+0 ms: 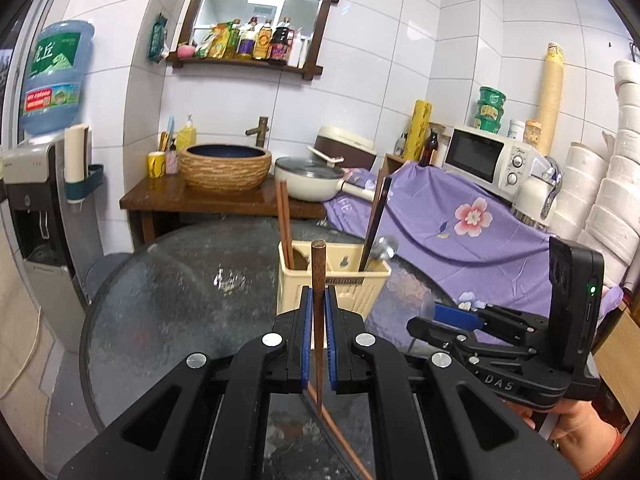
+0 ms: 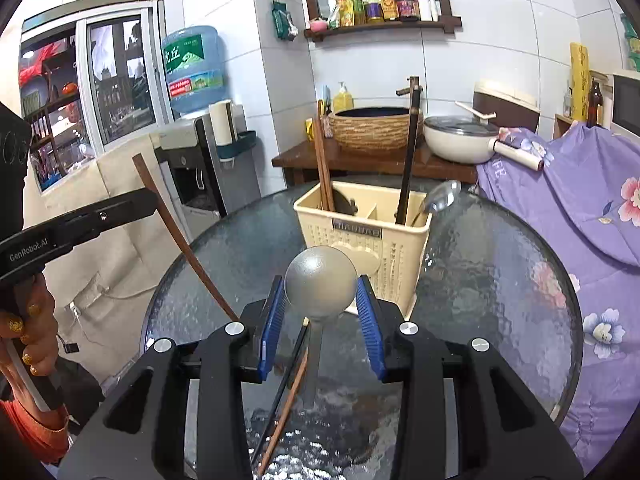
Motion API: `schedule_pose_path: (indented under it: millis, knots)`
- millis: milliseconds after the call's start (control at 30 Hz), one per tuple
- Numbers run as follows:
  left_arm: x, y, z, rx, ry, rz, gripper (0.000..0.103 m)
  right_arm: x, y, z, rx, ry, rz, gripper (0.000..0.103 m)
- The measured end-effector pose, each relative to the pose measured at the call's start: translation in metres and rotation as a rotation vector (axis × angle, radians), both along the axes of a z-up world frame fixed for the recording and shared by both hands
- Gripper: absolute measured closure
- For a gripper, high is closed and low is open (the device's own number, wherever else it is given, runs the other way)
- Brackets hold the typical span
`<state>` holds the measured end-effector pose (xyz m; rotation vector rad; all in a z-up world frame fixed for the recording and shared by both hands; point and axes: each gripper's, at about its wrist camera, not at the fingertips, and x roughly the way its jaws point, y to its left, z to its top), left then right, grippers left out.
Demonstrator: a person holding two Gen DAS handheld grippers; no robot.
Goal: Organize utensils
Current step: 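Lower the spoon into the holder and open the right gripper while the left gripper releases its chopstick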
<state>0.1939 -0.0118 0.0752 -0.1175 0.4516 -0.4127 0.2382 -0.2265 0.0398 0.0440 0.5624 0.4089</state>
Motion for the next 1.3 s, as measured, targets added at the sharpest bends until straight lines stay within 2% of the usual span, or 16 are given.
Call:
schedule_pose_path:
  millis: [133,300,500,600,700,900,1067,1300]
  knots:
    - [0.02,-0.006,0.024,-0.014,0.001,-0.048,0.097,0.011,0.001,0.018,0.008,-0.031,-0.012,0.066]
    - [0.045,-0.014,0.062,0.001,-0.033,-0.06,0.097,0.029,0.001,0.061,0.006,-0.119,-0.035,0.066]
    - [0.073,-0.018,0.117,-0.019,-0.117,-0.017,0.097,0.061,0.007,0.127,-0.03,-0.254,-0.082,0.066]
    - [0.093,-0.025,0.13,-0.014,-0.153,0.043,0.097,0.08,0.014,0.134,-0.063,-0.276,-0.117,0.066]
    - [0.11,-0.03,0.123,-0.003,-0.152,0.086,0.097,0.094,0.018,0.118,-0.097,-0.275,-0.142,0.066]
    - [0.142,-0.036,0.074,-0.008,-0.083,0.101,0.097,0.106,0.021,0.067,-0.123,-0.241,-0.164,0.066]
    - [0.147,-0.038,0.036,0.009,-0.043,0.106,0.097,0.108,0.027,0.029,-0.166,-0.226,-0.176,0.066]
    - [0.153,-0.041,-0.01,0.017,0.045,0.087,0.097,0.109,0.031,-0.005,-0.19,-0.182,-0.18,0.066]
